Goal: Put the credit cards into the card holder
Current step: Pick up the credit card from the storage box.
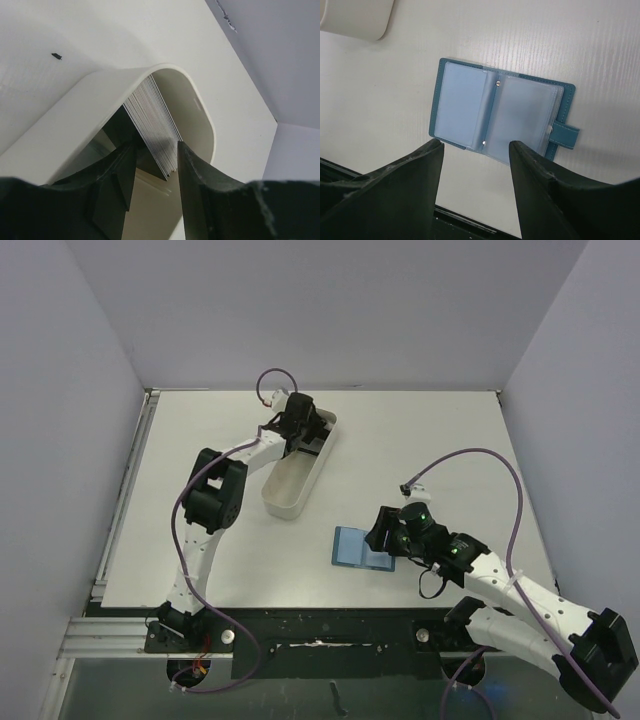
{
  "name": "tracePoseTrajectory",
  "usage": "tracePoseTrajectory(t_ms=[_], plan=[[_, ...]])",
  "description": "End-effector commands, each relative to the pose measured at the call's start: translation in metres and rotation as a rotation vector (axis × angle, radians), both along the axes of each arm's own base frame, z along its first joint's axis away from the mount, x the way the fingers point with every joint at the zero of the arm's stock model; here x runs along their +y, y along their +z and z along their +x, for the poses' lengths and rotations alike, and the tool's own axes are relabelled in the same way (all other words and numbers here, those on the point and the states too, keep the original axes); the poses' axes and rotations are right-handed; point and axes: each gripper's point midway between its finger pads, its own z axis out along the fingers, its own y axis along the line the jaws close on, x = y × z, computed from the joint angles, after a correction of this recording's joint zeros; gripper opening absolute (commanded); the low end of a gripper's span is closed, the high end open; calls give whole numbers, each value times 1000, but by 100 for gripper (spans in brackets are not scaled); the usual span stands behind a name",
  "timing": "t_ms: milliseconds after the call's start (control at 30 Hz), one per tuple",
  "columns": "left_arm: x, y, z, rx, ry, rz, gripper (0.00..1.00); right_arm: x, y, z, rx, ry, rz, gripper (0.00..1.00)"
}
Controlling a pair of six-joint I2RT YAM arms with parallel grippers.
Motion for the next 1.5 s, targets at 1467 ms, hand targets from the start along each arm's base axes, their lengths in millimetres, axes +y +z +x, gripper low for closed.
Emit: tracePoseTrajectory(t_ms=[1467], plan=[[11,65,9,-112,60,-26,5,11,13,9,-45,26,29,56]])
